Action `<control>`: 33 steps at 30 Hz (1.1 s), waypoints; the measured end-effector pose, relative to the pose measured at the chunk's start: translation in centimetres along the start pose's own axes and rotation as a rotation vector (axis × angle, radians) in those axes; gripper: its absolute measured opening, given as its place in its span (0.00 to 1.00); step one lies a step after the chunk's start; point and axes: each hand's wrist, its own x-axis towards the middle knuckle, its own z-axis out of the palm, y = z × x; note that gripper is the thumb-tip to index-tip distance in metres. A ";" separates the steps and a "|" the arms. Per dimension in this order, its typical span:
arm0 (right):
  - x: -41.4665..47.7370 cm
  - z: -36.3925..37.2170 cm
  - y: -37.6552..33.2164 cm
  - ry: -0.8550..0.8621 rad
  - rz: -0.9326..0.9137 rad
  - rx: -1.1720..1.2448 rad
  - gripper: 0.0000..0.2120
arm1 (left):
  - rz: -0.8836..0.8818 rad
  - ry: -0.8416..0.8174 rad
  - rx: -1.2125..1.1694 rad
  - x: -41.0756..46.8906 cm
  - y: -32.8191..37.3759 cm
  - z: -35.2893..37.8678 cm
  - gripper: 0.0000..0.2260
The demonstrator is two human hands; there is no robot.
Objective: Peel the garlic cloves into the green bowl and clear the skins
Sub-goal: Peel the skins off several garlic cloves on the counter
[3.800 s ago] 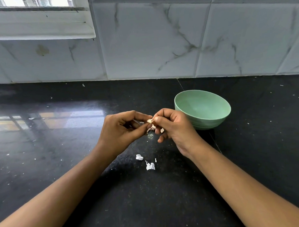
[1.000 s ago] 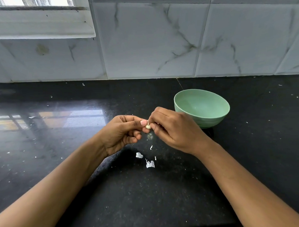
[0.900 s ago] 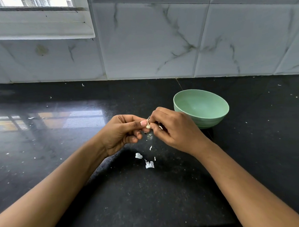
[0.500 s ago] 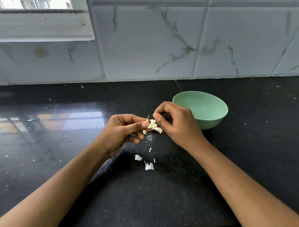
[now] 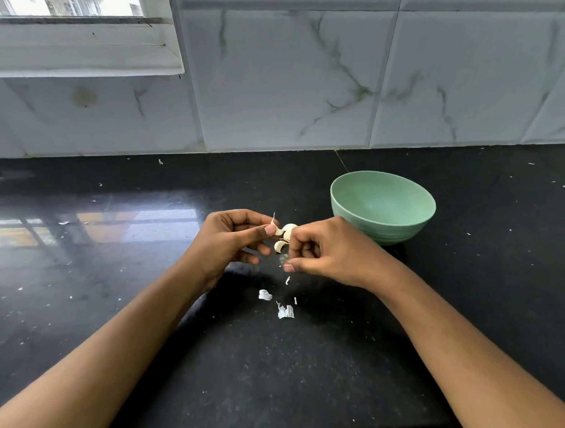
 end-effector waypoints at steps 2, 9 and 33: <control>0.0 -0.1 0.0 -0.024 -0.005 0.008 0.09 | 0.014 0.002 -0.010 -0.1 0.0 0.0 0.06; 0.3 0.1 0.5 0.229 0.046 -0.033 0.05 | 0.034 0.012 -0.017 0.0 0.1 -0.1 0.08; 0.4 0.7 0.5 0.365 -0.097 -0.099 0.03 | 0.129 -0.053 0.072 0.1 -0.6 0.2 0.09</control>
